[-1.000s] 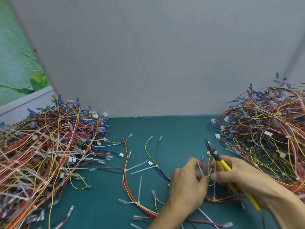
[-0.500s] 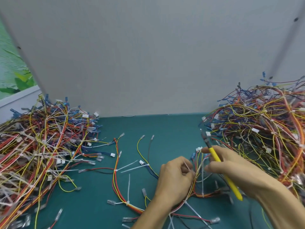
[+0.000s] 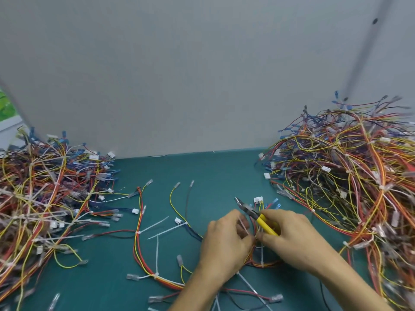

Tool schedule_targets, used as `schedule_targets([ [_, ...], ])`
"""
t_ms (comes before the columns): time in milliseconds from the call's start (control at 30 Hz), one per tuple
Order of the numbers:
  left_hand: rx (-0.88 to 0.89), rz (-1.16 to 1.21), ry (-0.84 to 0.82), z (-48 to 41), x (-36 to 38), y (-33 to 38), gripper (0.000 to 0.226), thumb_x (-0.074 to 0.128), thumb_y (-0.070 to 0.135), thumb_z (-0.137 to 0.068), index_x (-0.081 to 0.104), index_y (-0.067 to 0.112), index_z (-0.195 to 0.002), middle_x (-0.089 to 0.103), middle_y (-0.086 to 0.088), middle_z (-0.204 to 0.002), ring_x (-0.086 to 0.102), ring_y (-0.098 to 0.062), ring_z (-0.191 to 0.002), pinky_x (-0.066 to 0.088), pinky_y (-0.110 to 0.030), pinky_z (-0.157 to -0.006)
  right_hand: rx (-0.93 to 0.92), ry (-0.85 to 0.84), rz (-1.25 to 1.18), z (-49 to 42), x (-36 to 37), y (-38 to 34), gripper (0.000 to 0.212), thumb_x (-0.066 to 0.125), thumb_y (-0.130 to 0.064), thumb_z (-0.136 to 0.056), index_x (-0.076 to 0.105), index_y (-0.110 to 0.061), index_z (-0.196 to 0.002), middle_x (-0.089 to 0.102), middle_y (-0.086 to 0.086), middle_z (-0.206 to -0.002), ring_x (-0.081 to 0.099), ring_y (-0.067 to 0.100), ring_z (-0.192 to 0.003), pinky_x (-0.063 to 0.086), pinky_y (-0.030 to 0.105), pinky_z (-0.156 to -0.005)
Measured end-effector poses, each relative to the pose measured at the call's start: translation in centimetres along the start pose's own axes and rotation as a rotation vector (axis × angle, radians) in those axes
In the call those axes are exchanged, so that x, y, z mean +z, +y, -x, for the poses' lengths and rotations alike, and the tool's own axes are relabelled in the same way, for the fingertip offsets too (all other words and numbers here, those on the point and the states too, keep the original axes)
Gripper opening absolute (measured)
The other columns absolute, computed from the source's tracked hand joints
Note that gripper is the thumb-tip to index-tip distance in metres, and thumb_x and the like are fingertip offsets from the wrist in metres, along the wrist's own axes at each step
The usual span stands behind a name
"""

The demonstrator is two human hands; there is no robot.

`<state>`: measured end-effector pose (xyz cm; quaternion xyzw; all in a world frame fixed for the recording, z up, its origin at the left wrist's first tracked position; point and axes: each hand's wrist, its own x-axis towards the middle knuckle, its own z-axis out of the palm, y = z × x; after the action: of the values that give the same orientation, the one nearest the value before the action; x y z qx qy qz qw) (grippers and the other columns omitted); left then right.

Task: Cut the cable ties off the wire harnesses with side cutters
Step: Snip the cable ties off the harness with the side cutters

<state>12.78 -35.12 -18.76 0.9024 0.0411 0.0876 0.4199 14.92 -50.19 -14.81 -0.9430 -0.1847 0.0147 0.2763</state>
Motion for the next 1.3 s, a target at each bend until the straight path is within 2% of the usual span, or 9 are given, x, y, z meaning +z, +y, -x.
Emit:
schedule_targets([
  [133,-0.015,0.042,-0.013,-0.1,-0.3,0.1,0.014,0.072,0.022,-0.071,0.058,0.026,-0.072,0.065,0.008,-0.064,0.064,-0.011,-0.069,0.053,-0.029,-0.069,0.003,0.115,0.105,0.8,-0.8,-0.9,0.016,0.059,-0.028,-0.075,0.045,-0.022,-0.072,0.049,-0.003,-0.064,0.049,0.024,-0.070,0.044,0.039,-0.065],
  [233,-0.028,0.091,-0.022,-0.4,-0.6,-0.1,0.013,0.074,0.020,-0.074,0.062,0.025,-0.072,0.069,0.007,-0.068,0.065,-0.008,-0.069,0.053,-0.025,-0.070,-0.016,0.238,0.115,1.4,-1.8,-1.5,0.026,0.065,-0.032,-0.076,0.048,-0.033,-0.095,0.047,-0.015,-0.063,0.051,0.018,-0.070,0.045,0.035,-0.066],
  [333,-0.057,0.159,0.031,-0.8,-1.0,-0.6,0.012,0.076,0.019,-0.075,0.066,0.025,-0.071,0.069,0.009,-0.068,0.062,-0.001,-0.065,0.050,-0.019,-0.067,-0.056,0.281,0.125,1.9,-2.1,-2.0,0.027,0.065,-0.039,-0.077,0.050,-0.033,-0.099,0.050,-0.017,-0.062,0.049,0.013,-0.064,0.045,0.033,-0.064],
  [400,-0.070,0.180,0.074,-1.0,-1.2,-0.9,0.012,0.077,0.020,-0.075,0.068,0.027,-0.069,0.069,0.011,-0.067,0.061,0.003,-0.063,0.046,-0.013,-0.064,-0.024,0.247,0.178,2.2,-2.1,-1.9,0.030,0.061,-0.046,-0.079,0.050,-0.035,-0.105,0.059,-0.013,-0.075,0.056,0.017,-0.076,0.047,0.032,-0.068],
  [467,-0.088,0.202,0.079,-1.1,-1.1,-1.1,0.014,0.076,0.020,-0.075,0.068,0.028,-0.066,0.069,0.013,-0.065,0.061,0.003,-0.060,0.050,-0.018,-0.068,0.028,0.178,0.325,2.4,-2.0,-1.7,0.032,0.054,-0.049,-0.080,0.048,-0.034,-0.108,0.061,-0.010,-0.089,0.059,0.019,-0.092,0.045,0.031,-0.068],
  [533,-0.114,0.240,0.064,-1.2,-0.9,-1.2,0.013,0.075,0.019,-0.076,0.069,0.027,-0.067,0.069,0.011,-0.065,0.062,-0.003,-0.062,0.055,-0.028,-0.073,0.060,0.109,0.458,2.6,-1.8,-1.3,0.027,0.051,-0.046,-0.082,0.050,-0.032,-0.106,0.056,-0.009,-0.091,0.058,0.020,-0.099,0.039,0.030,-0.066],
  [700,-0.142,0.313,0.057,-1.4,-0.8,-1.3,0.014,0.074,0.019,-0.077,0.068,0.027,-0.067,0.068,0.008,-0.062,0.061,-0.008,-0.059,0.057,-0.039,-0.073,0.081,0.022,0.572,2.8,-1.3,-0.8,0.033,0.048,-0.037,-0.084,0.056,-0.035,-0.116,0.056,-0.008,-0.102,0.059,0.019,-0.103,0.043,0.030,-0.071],
  [800,-0.147,0.362,0.043,-1.3,-0.8,-1.2,0.013,0.073,0.017,-0.077,0.068,0.024,-0.069,0.068,0.003,-0.061,0.062,-0.014,-0.060,0.057,-0.043,-0.074,0.075,0.032,0.642,2.9,-1.1,-0.9,0.031,0.047,-0.034,-0.084,0.056,-0.033,-0.114,0.055,-0.009,-0.103,0.060,0.018,-0.102,0.037,0.029,-0.066],
  [1300,-0.150,0.423,0.057,-1.1,-0.9,-0.8,0.015,0.073,0.011,-0.077,0.067,0.021,-0.068,0.069,-0.003,-0.062,0.062,-0.015,-0.059,0.057,-0.044,-0.072,0.056,0.025,0.715,3.3,-1.2,-1.9,0.025,0.044,-0.034,-0.088,0.053,-0.028,-0.111,0.053,-0.009,-0.105,0.056,0.019,-0.106,0.030,0.031,-0.067],
])
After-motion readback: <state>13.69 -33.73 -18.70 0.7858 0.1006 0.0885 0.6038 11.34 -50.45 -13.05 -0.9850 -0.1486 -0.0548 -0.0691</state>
